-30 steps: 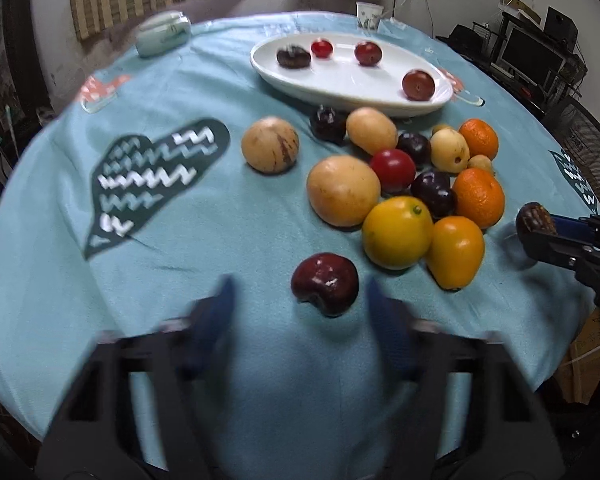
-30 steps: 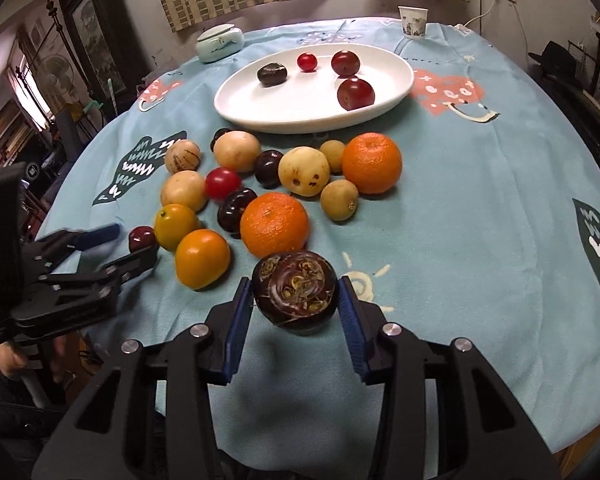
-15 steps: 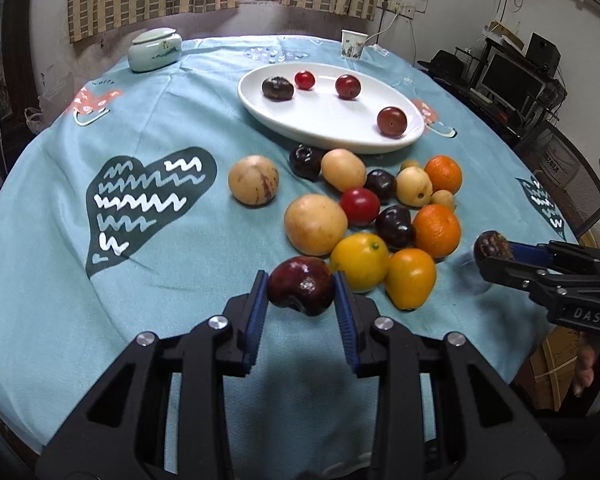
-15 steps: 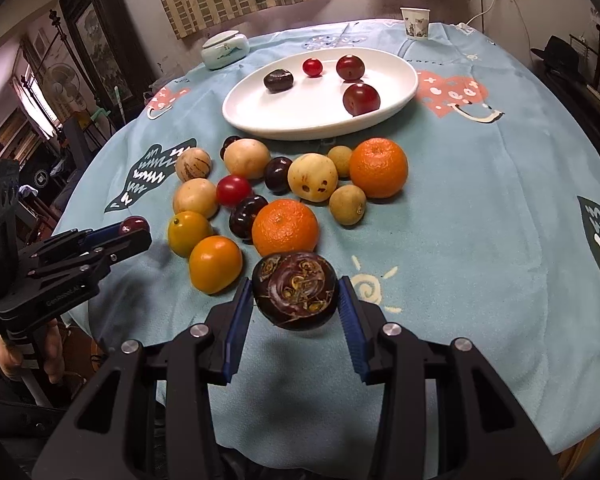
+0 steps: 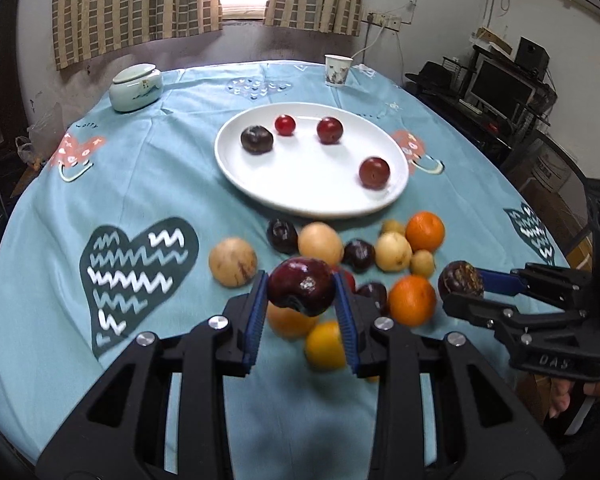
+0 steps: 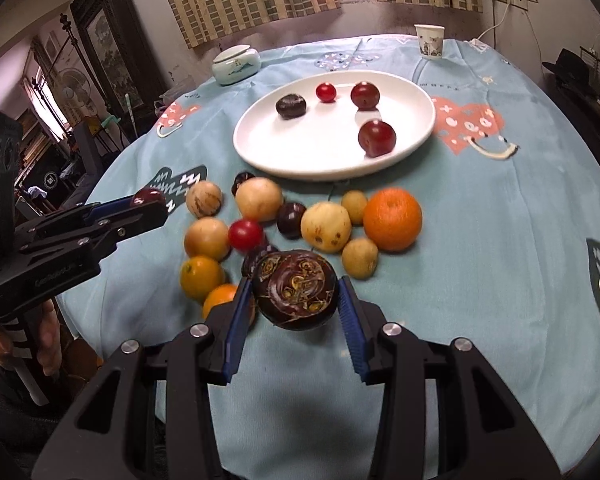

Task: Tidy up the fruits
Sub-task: 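Carry both fruits onto the white plate and open both tools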

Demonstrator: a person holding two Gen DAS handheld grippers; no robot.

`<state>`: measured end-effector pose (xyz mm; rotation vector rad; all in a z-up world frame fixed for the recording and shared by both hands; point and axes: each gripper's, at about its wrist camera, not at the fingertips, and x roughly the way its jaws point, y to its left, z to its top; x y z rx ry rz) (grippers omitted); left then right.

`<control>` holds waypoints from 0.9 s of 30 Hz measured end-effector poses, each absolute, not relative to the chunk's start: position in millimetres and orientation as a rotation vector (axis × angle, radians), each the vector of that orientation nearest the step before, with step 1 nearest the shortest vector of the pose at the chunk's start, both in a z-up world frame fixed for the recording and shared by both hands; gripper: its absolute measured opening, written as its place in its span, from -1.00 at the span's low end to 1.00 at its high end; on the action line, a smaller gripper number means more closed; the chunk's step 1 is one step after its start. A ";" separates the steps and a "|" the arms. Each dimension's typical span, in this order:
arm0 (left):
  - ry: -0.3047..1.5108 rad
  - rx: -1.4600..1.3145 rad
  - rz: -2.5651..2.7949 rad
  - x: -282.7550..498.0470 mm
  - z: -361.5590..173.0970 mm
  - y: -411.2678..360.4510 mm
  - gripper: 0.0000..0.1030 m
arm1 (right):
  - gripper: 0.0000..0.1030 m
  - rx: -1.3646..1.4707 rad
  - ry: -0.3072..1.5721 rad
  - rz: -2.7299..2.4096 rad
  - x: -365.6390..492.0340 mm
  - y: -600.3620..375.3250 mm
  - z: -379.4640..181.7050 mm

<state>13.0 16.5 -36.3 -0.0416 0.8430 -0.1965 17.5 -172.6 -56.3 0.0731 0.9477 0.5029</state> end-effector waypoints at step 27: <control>0.982 -0.019 -0.156 273.9 -57.9 -22.7 -0.33 | -0.02 -0.022 0.991 0.348 255.0 -163.9 -70.5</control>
